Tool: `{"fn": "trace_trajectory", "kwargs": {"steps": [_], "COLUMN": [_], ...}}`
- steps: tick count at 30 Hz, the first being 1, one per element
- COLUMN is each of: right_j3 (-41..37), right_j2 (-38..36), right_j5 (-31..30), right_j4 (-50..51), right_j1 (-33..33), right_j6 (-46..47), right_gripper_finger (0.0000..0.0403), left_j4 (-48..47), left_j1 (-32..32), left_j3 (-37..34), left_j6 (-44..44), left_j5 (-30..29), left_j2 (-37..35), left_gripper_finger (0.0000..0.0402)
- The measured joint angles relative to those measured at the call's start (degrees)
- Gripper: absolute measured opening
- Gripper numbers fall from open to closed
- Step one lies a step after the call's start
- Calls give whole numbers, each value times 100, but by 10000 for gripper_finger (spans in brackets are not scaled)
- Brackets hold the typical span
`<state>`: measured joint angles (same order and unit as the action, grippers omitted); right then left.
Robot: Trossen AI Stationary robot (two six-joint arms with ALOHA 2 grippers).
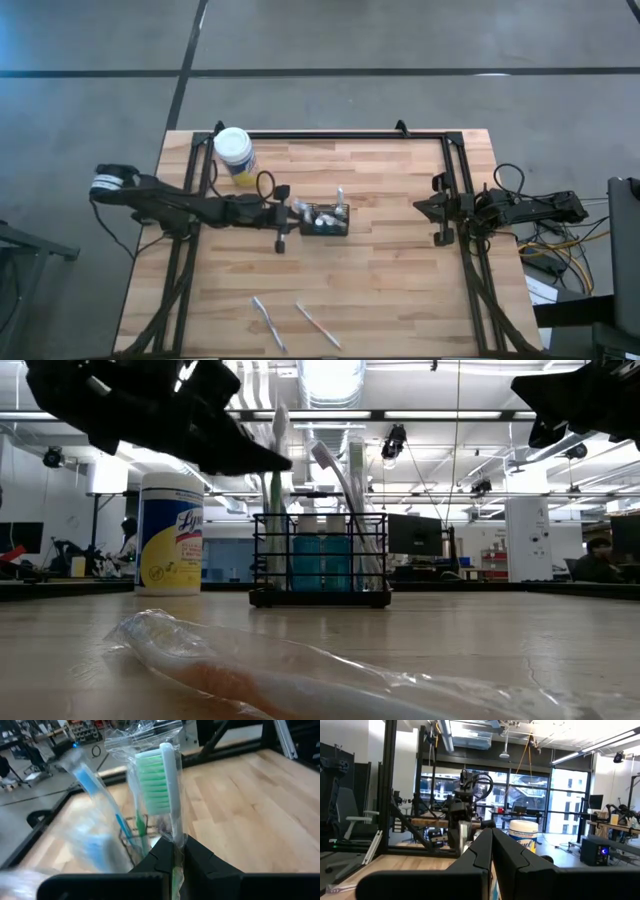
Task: Pick & Place toothbrushing station
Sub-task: Put the green toothbrush into the mesh organizer, then put the orange toothbrush into the mesh organizer
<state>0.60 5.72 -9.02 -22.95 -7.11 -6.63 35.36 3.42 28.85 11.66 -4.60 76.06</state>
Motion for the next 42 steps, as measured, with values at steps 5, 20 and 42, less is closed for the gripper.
{"fn": "trace_trajectory", "kwargs": {"steps": [5,20,42], "right_j3": [0,-2,-7], "right_j2": [0,2,13], "right_j5": [-1,0,-4], "right_j4": [1,3,5], "right_j1": [0,0,0], "right_j6": [0,2,22], "right_gripper_finger": [8,8,8], "left_j4": [122,151,-2694], "left_j1": [-7,-70,-52], "left_j3": [-1,-6,166], "left_j6": [-7,46,-528], "left_j5": [-41,-59,-52], "left_j2": [383,710,-2209], "left_gripper_finger": [21,63,205]}}
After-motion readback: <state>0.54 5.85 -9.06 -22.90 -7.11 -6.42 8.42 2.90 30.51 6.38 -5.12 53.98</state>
